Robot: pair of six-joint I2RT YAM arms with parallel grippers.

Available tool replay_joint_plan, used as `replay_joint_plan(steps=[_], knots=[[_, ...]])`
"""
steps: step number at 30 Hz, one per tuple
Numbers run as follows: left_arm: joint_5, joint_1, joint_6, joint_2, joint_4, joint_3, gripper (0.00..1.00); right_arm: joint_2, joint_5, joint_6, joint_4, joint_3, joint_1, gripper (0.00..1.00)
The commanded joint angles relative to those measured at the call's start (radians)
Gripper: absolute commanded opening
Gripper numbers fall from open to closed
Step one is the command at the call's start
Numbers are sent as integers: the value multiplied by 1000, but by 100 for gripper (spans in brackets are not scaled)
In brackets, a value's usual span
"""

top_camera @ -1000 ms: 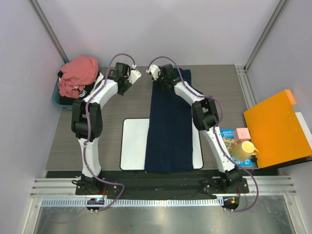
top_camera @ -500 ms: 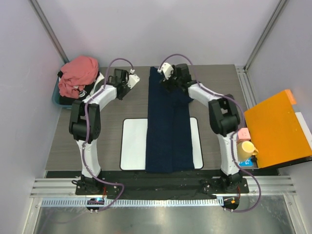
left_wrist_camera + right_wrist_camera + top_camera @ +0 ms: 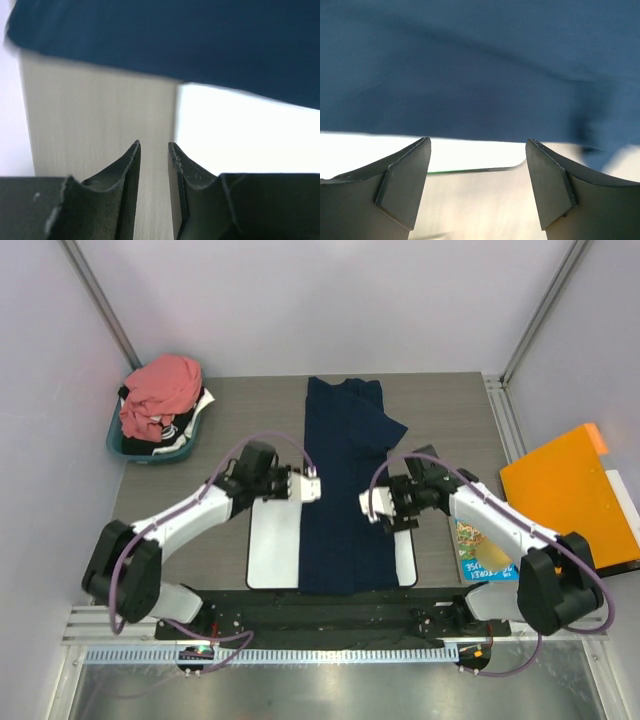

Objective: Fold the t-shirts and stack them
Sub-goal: Fold the tshirt

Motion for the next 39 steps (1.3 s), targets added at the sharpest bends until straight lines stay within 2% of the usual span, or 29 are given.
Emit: replay_joint_plan(steps=[1,5,6,12,16,22,30,34,39], knots=[[154,-69,259,-145,42,-166,30,-140,-102,-349,-314,-77,-3,82],[269,-115,398,-266,-31,-268,31,-262,-129,-583,-458,-171,-3,83],[291,-117,490,-283,-94,-282,31,-287,-142,-614,-487,-192,-1,83],[406,-135,752,-349,-190,-400,33,-450,-177,-733,-463,-355,2,86],[440,-155,808,-325,-213,-414,33,-468,-186,-721,-399,-418,6,86],[470,-187,875,-255,-234,-411,34,-402,-205,-699,-311,-436,17,83],[486,-235,909,-202,-242,-394,35,-370,-238,-697,-291,-421,34,82],[464,-242,920,-251,-315,-372,36,-373,-238,-700,-360,-367,38,82],[489,-241,989,-337,-524,-338,37,-338,-238,-794,-520,-307,40,84]])
